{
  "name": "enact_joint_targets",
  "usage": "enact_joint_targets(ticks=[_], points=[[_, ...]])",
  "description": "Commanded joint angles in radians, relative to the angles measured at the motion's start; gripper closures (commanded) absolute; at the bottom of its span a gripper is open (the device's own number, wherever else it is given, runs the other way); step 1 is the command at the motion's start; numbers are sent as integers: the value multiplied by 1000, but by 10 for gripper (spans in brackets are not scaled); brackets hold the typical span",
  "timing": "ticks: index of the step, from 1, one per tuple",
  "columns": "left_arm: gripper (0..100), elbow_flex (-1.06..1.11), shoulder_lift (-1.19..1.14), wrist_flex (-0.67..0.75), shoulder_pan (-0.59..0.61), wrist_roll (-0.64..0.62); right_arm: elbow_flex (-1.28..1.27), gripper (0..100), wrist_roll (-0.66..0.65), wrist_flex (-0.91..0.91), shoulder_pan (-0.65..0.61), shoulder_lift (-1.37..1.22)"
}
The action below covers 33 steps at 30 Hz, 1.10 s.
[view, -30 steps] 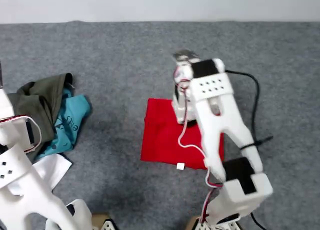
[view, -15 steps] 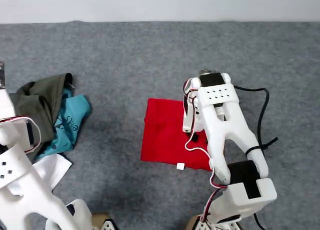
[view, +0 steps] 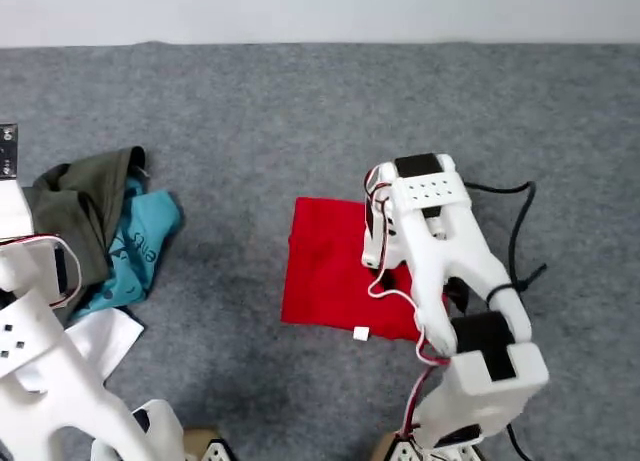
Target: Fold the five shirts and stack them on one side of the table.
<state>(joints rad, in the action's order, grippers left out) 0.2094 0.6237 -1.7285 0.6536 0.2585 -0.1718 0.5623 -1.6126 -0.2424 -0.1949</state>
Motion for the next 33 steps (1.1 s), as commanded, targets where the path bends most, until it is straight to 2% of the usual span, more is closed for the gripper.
enact_joint_targets(ticks=[1, 15, 17, 21, 25, 33], points=[[993, -4, 12, -23, -3, 11, 6, 604, 12, 7, 13, -53], [993, -4, 12, -23, -3, 11, 8, 619, 6, 125, 13, -309], [993, -4, 12, -23, -3, 11, 23, 669, 5, 120, 13, -331], [993, -4, 12, -23, -3, 11, 60, 835, 0, 117, 13, -372], [993, -4, 12, -23, -3, 11, 95, 976, -95, 111, 13, -417], [993, -4, 12, -23, -3, 11, 199, 990, -127, -44, 18, -435]])
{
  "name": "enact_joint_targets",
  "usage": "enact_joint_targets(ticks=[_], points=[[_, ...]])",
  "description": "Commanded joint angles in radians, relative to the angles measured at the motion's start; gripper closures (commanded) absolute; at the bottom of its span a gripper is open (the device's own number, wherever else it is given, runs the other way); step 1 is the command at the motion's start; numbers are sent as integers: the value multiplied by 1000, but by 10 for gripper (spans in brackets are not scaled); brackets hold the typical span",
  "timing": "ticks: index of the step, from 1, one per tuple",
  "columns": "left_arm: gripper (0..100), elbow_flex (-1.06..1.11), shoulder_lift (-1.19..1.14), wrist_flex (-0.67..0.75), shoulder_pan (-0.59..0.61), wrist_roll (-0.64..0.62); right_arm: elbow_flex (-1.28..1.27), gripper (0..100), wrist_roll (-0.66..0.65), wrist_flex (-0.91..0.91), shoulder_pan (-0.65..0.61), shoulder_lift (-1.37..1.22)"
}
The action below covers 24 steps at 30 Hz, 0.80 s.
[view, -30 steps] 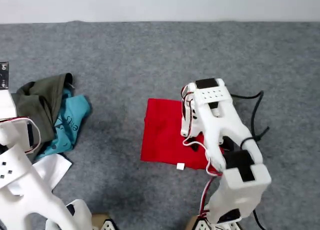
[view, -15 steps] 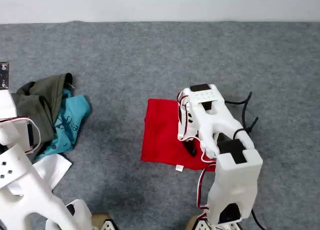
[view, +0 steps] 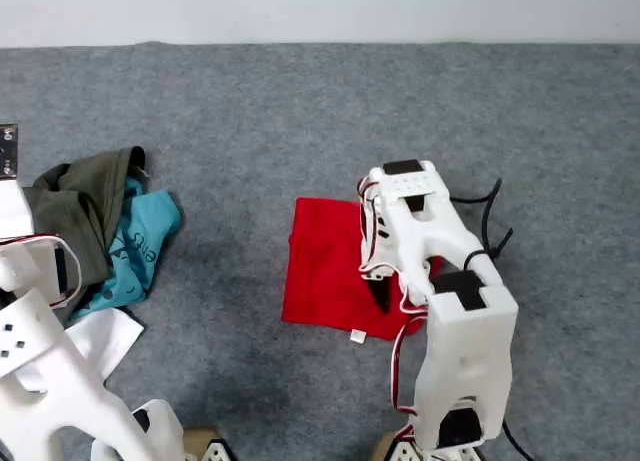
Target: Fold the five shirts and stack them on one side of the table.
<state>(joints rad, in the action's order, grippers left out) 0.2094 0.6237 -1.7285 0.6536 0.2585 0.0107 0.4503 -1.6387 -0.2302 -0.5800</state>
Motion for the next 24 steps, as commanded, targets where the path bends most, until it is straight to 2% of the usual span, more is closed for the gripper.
enact_joint_targets(ticks=[1, 6, 9, 13, 21, 24], points=[[993, -4, 12, -23, -3, 11, 28, 990, -31, -30, 10, -44], [993, -4, 12, -23, -3, 11, 54, 990, -109, -70, 87, 50], [993, -4, 12, -23, -3, 11, 54, 990, -222, -68, 186, 131], [993, -4, 12, -23, -3, 11, 72, 990, -468, -35, 340, 217], [993, -4, 12, -23, -3, 11, 233, 990, -1112, 44, 568, 180], [993, -4, 14, -23, -3, 11, 330, 990, -1257, 44, 622, 134]])
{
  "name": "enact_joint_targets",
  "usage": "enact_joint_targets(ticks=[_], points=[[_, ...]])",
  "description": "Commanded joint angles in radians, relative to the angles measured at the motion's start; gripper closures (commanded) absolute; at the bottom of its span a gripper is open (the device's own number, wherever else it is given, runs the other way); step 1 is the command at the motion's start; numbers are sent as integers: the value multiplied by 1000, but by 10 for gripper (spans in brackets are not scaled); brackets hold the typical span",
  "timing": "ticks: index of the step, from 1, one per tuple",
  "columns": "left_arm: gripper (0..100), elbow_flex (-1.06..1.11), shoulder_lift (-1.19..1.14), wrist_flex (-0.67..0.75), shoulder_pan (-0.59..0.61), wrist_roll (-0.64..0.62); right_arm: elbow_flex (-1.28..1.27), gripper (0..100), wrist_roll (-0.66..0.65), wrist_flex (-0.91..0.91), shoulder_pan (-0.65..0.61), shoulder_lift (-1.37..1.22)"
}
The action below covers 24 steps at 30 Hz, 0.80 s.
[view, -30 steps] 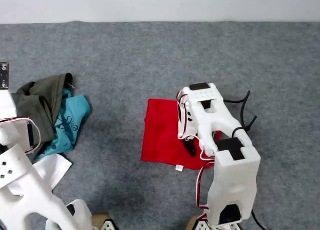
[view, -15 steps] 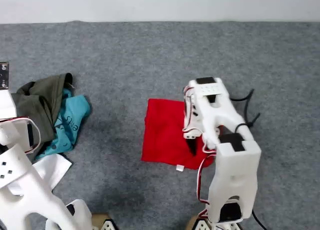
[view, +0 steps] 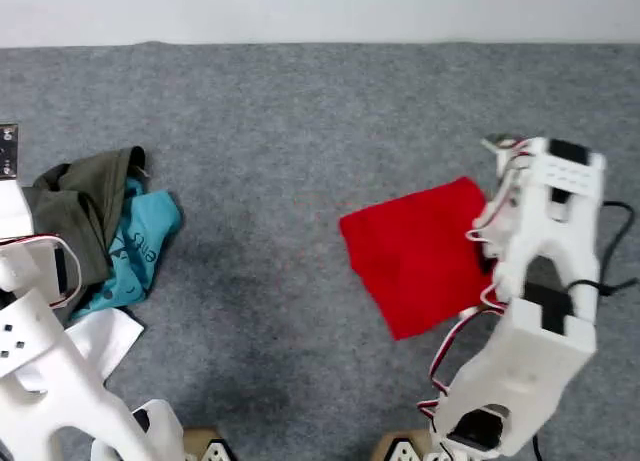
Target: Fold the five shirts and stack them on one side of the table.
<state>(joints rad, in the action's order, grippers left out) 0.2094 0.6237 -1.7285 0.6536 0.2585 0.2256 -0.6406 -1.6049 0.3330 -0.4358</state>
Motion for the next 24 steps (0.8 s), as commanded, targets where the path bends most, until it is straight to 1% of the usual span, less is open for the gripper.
enact_joint_targets(ticks=[1, 6, 8, 10, 12, 14, 16, 19, 24], points=[[993, -4, 15, -23, -3, 11, 150, 990, -198, 10, 73, -28], [993, -2, 17, -23, -3, 6, 307, 990, -328, 10, 99, -140], [993, -2, 18, -23, -3, 6, 353, 983, -336, 8, 97, -177], [993, -2, 18, -23, -3, 6, 397, 931, -325, -8, 96, -199], [993, -2, 18, -23, -3, 6, 436, 840, -232, -33, 97, -199], [993, -2, 18, -23, -3, 6, 483, 750, -72, -58, 97, -199], [993, -2, 18, -23, -3, 6, 531, 683, 58, -104, 91, -199], [993, -2, 18, -23, -3, 6, 577, 670, 230, -186, 45, -199], [993, -2, 18, -23, -3, 6, 582, 670, 554, -193, 1, -197]])
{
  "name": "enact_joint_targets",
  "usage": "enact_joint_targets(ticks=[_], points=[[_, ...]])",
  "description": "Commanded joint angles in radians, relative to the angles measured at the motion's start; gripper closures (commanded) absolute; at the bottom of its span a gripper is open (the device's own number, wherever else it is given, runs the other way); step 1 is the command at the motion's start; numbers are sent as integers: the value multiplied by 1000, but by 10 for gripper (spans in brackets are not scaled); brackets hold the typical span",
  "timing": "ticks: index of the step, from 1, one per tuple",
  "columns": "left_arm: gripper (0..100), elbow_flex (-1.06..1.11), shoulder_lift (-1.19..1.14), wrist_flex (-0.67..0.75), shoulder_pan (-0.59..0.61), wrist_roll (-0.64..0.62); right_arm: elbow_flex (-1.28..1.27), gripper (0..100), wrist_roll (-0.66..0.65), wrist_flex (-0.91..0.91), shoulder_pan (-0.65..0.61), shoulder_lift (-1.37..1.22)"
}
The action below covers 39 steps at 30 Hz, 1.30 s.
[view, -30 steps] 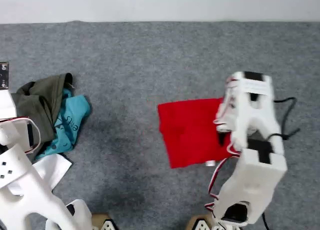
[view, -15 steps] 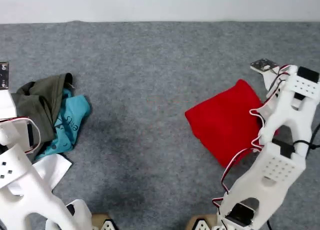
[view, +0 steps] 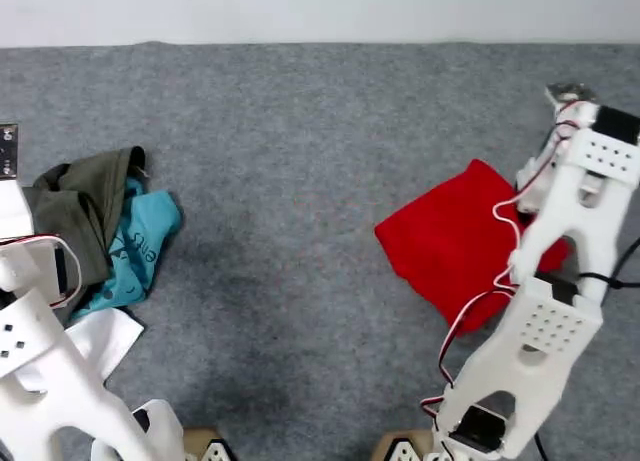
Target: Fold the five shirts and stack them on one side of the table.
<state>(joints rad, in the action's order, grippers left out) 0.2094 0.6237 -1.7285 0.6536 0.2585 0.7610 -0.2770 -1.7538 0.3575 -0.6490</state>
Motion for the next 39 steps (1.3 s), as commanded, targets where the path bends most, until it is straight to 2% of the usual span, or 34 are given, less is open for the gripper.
enact_joint_targets(ticks=[1, 7, 15, 22, 31, 39], points=[[993, -2, 18, -23, -3, 6, 46, 670, 250, -44, -30, 16], [993, -2, 18, -23, -3, 6, 37, 670, 554, -45, -59, 27], [993, -2, 14, -23, -3, 6, -279, 665, 746, -41, -197, 185], [993, -2, 14, -23, -3, 6, -330, 527, 850, -16, -226, 197], [993, -2, 15, -23, -3, 6, -333, 527, 907, 102, -206, 62], [993, -2, 15, -23, -3, 9, -333, 527, 901, 229, -134, -73]])
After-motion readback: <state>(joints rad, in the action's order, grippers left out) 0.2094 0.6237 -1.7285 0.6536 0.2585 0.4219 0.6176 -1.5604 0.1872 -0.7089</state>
